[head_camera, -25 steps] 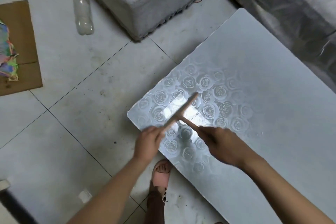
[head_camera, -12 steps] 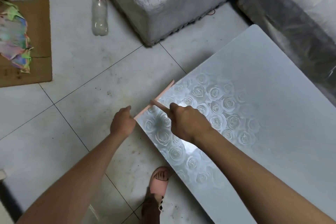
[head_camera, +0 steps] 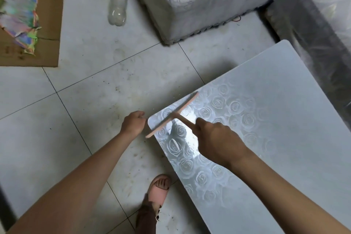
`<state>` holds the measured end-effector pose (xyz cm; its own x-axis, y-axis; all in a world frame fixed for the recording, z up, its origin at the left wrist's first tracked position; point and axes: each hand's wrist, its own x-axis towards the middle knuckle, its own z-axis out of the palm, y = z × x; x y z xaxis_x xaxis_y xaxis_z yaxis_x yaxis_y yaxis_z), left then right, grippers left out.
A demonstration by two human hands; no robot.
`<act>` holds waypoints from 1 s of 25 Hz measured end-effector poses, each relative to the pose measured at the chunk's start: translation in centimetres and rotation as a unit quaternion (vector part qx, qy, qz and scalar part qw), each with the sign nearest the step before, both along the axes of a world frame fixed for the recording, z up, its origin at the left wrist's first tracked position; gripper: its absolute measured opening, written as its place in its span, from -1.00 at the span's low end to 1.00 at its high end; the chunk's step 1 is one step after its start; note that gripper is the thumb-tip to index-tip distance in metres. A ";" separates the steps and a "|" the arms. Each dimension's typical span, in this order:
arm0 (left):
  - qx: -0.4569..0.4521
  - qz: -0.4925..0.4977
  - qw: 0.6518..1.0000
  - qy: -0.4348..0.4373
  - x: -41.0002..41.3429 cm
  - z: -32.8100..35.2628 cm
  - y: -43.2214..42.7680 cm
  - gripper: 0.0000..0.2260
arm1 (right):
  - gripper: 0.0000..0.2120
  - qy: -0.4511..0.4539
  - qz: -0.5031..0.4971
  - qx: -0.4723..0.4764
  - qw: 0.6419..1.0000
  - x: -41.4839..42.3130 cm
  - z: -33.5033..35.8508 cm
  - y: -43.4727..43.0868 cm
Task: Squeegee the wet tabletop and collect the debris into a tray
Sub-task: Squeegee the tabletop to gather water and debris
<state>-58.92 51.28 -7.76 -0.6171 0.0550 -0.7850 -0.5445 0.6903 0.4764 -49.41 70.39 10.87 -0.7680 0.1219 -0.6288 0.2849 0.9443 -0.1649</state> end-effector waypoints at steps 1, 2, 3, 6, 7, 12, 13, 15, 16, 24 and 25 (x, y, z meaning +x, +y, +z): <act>0.001 -0.009 1.000 -0.001 0.1 0.0 -0.1 -0.60 | -0.99 -0.016 0.001 0.012 1.000 0.6 0.4 0.6; 0.005 -0.016 1.000 -0.001 0.3 0.0 -0.1 -0.62 | -0.97 -0.025 0.004 0.026 0.999 0.9 0.8 1.1; 0.009 -0.021 1.000 0.001 0.5 0.0 -0.1 -0.64 | -0.96 -0.020 0.008 0.031 0.999 0.7 1.0 1.2; 0.004 -0.012 1.000 0.009 0.4 -0.1 0.1 -0.66 | -0.95 0.039 0.020 0.006 0.999 -1.8 0.2 -0.3; 0.001 -0.003 1.000 0.008 0.2 0.2 0.1 -0.67 | -0.94 0.043 0.025 -0.001 0.999 -2.5 -0.3 -0.9; -0.033 -0.044 0.997 0.057 0.2 1.0 -1.0 -0.79 | -0.96 0.014 0.003 0.019 1.000 0.2 -0.9 0.3; -0.040 -0.062 0.995 0.067 0.2 1.2 -1.2 -0.80 | -0.94 0.000 0.000 0.029 1.000 1.0 -0.4 0.9; -0.057 -0.105 0.990 0.073 0.7 1.3 -1.4 -0.83 | -0.92 -0.027 -0.011 0.045 0.999 2.5 0.9 1.4; -0.061 -0.118 0.988 0.078 1.0 1.3 -1.4 -0.85 | -0.91 -0.028 -0.007 0.054 0.998 2.7 1.4 1.5; -0.122 -0.281 0.944 0.119 1.9 2.2 -0.5 -0.63 | -0.93 -0.008 0.024 0.037 0.999 2.5 -0.4 0.1; -0.134 -0.303 0.935 0.125 2.2 2.4 -0.5 -0.65 | -0.92 -0.029 0.014 0.046 0.998 3.8 0.1 0.8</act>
